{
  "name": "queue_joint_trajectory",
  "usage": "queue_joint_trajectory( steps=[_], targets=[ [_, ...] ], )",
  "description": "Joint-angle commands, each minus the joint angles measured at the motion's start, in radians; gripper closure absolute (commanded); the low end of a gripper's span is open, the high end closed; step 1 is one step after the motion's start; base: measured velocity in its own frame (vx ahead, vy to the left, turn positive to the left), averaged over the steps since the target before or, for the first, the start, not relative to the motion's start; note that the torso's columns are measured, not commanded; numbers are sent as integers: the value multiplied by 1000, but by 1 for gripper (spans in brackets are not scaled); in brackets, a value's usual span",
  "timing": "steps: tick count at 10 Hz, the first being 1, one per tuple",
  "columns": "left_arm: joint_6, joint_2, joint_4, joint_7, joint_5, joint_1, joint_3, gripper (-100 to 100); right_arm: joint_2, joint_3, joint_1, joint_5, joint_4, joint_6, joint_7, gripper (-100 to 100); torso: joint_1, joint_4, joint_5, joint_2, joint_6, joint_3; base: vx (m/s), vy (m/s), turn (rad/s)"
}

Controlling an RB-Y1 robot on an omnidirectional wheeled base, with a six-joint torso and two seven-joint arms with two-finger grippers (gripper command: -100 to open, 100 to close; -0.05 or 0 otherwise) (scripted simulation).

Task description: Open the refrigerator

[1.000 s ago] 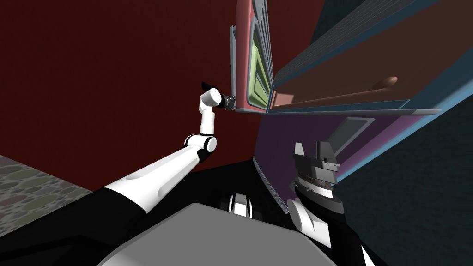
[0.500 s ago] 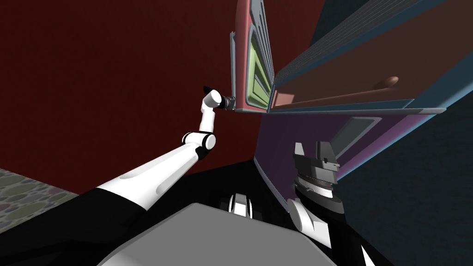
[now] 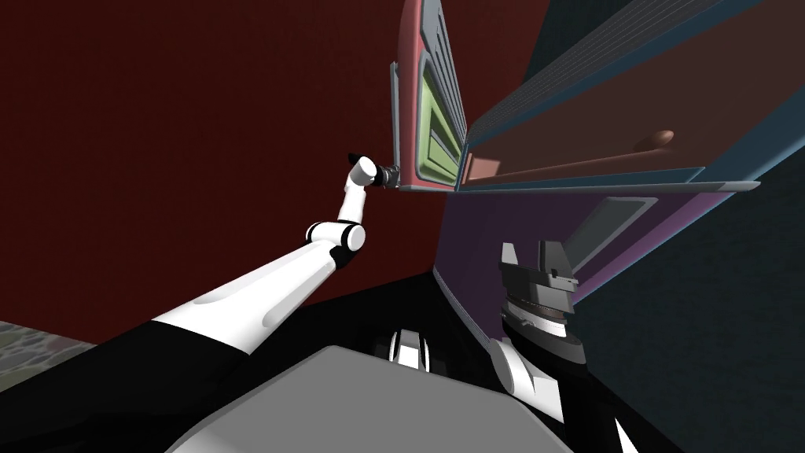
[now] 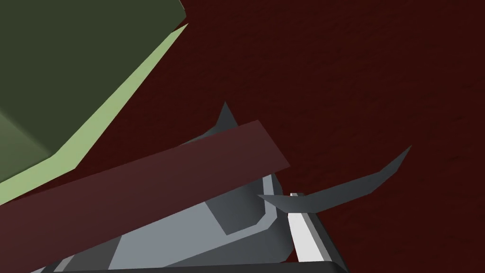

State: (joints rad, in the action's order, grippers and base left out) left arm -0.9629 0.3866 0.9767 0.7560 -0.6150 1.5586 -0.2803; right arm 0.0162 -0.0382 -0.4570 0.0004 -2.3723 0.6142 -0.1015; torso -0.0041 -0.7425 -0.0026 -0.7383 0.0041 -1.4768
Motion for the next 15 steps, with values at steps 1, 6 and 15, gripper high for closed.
queue_joint_trajectory(
  steps=[1, 6, 15],
  targets=[
    [49, 10, -74, 19, -23, 18, -6, 100, 0, 0, 0, 0, 0, 0, 0, 0, 0, 0, 1, -1, -2, 2, 4, 53, -24],
    [14, -8, -54, 52, -67, 19, -18, 100, 0, 0, 0, 0, 0, 0, 0, 0, 6, 3, 4, 4, -4, -3, 97, 131, -43],
    [-94, 55, -72, 22, -68, 116, -35, -100, 0, 0, 0, 0, 0, 0, 0, 0, -13, -15, -9, -10, 2, 1, 30, -22, 31]
  ],
)
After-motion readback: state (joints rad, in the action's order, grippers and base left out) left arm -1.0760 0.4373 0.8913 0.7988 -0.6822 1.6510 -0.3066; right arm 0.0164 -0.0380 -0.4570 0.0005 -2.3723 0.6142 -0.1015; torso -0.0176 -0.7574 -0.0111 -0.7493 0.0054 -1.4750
